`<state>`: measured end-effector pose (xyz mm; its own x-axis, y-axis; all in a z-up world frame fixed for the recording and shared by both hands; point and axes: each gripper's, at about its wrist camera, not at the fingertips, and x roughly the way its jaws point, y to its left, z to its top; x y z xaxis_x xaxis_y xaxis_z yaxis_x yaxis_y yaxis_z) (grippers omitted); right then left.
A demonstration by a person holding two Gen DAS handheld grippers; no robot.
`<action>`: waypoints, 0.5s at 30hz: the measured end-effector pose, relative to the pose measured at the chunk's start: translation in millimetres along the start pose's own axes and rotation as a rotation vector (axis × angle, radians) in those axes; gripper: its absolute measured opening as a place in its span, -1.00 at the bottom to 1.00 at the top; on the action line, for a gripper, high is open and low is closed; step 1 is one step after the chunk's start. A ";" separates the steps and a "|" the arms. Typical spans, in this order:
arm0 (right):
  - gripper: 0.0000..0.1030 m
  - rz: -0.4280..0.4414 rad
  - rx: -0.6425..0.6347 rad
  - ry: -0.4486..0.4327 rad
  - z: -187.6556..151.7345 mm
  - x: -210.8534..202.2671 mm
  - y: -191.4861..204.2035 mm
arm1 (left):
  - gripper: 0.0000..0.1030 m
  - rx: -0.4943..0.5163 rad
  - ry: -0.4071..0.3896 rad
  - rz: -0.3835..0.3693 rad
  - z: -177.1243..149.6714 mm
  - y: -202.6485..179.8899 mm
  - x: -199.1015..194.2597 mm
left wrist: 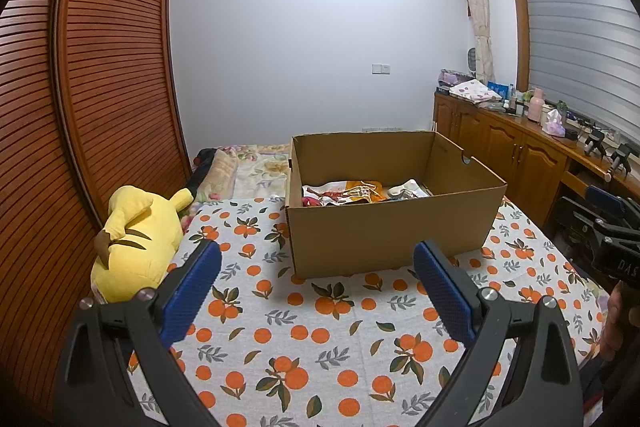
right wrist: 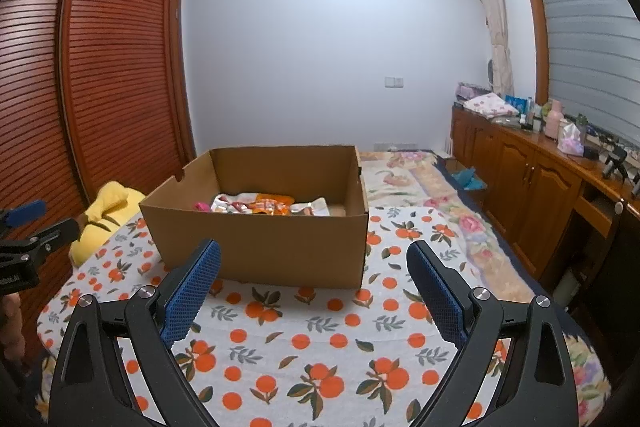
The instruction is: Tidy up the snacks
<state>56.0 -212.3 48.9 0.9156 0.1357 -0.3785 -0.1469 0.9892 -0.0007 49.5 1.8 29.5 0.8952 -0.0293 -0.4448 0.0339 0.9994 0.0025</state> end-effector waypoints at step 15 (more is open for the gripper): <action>0.87 -0.007 0.000 0.001 -2.3 1.3 1.0 | 0.90 0.003 0.003 0.002 -1.3 -0.4 -0.2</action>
<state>56.2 -211.3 46.3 0.9163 0.1284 -0.3793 -0.1401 0.9901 -0.0032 48.8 1.4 28.4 0.8939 -0.0268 -0.4476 0.0330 0.9994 0.0061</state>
